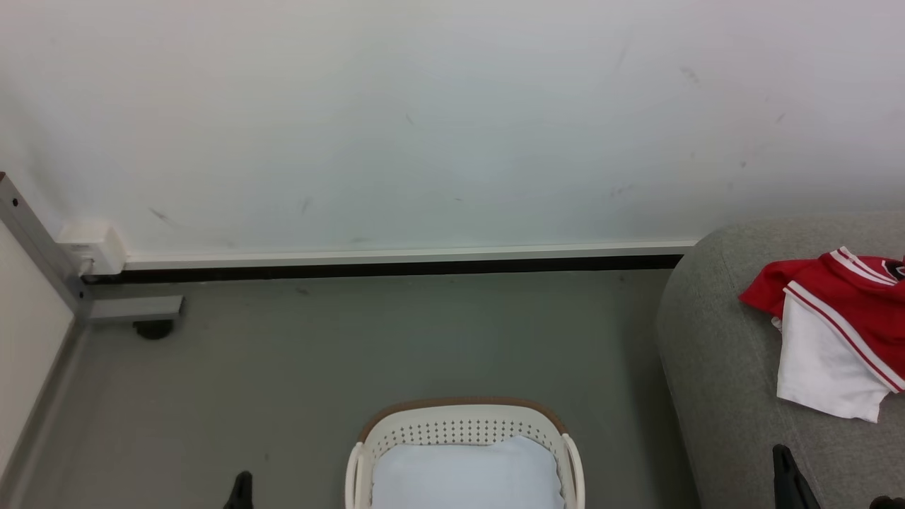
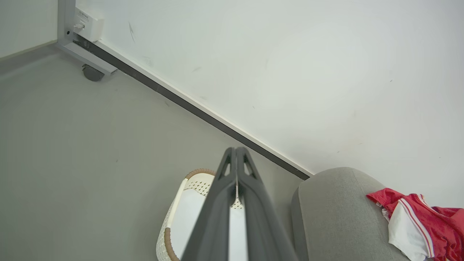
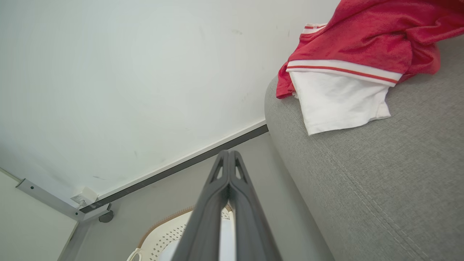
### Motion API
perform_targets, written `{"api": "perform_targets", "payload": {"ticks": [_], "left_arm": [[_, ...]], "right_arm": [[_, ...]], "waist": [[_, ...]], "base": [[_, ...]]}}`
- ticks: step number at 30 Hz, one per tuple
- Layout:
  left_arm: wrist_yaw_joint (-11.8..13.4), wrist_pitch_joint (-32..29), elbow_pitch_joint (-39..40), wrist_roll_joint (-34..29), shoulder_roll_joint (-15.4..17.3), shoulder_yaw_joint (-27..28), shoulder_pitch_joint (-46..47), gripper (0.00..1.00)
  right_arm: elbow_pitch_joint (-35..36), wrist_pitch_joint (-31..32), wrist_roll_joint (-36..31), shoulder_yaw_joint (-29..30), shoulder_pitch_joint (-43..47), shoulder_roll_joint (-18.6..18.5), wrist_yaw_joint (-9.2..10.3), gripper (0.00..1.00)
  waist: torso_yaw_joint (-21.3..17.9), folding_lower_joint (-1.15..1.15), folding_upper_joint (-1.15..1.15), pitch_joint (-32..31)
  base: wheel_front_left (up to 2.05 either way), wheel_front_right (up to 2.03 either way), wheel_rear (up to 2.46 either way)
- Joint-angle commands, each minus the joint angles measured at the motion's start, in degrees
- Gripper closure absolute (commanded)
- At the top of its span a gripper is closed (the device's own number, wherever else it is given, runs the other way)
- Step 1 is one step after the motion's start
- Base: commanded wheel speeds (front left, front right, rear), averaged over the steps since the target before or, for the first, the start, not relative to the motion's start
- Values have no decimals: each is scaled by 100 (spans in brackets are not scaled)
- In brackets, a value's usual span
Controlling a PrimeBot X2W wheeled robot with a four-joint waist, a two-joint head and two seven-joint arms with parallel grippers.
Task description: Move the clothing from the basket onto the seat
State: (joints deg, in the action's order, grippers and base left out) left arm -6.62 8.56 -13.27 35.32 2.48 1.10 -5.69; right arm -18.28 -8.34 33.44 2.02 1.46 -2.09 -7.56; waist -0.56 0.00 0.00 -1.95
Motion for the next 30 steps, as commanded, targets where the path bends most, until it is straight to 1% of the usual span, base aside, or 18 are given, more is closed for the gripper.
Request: {"api": "perform_targets", "payload": {"ticks": [1,14,15,30], "left_arm": [[-27,-64,55,300,29,46,168,100],[-40,-342,34,1334,34,144,373,100],[-40,-342,34,1334,34,144,373,100],[-52,-618,9,2366,40,243,575,100]], "right_arm": [[115,58,301,39,-170,-52,3,100],[181,333,1371,121,-298,-63,4,100],[181,333,1371,121,-298,-63,4,100],[247,607,2437,200,-424,-73,6,100]], "waist": [[1,0,0,4],[8,0,0,32],[8,0,0,32],[17,0,0,63]], "base": [[0,0,0],[0,0,0],[0,0,0],[0,0,0]]}}
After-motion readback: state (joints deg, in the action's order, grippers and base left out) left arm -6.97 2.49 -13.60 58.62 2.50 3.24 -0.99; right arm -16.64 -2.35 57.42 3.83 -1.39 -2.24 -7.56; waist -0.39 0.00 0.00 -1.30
